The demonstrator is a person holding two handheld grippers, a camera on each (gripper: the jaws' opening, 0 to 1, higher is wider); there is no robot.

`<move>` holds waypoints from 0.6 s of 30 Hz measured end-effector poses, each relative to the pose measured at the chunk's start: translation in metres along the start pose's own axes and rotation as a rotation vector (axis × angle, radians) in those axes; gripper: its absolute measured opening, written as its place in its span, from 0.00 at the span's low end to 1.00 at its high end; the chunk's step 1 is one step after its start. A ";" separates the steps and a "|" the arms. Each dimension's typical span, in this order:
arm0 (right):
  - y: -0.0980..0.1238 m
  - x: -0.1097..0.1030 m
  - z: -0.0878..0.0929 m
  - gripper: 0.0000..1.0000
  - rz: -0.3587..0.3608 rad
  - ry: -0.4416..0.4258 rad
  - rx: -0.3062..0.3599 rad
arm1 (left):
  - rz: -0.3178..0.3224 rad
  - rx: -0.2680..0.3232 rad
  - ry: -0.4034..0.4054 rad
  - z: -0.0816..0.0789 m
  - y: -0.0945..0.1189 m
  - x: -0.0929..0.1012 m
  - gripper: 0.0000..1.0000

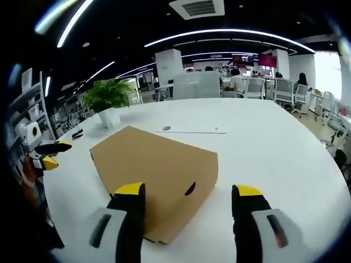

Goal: Operate the shoe box by opening the lid, removing the specified soft item, and placing it in the target area until the item is outside and the box remains undamaged.

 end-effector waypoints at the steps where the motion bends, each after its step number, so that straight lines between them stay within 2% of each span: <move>1: -0.001 0.001 -0.001 0.64 0.000 -0.005 0.000 | 0.004 -0.002 -0.003 0.000 -0.001 0.001 0.59; 8: -0.007 0.001 0.002 0.64 0.000 -0.041 -0.007 | 0.026 -0.018 -0.013 0.001 -0.004 0.005 0.60; 12: -0.010 0.000 0.006 0.63 0.006 -0.019 -0.026 | 0.029 -0.024 -0.025 0.001 -0.005 0.006 0.60; 16: -0.010 0.002 0.006 0.63 -0.008 -0.035 -0.020 | 0.041 -0.038 -0.028 0.002 -0.006 0.009 0.60; 18: -0.011 0.004 0.007 0.63 -0.020 -0.075 -0.027 | 0.039 -0.036 -0.026 0.001 -0.006 0.009 0.60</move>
Point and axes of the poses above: the point that each gripper's makers call its tool centre point, and the gripper's own axes: y roughly backward along the fingers, x roughly to its right, z roughly out of its underside, the point moved 8 cm from there along y, roughly backward along the fingers, and after that the axes turned 13 degrees about -y, right-handed, at the moved point
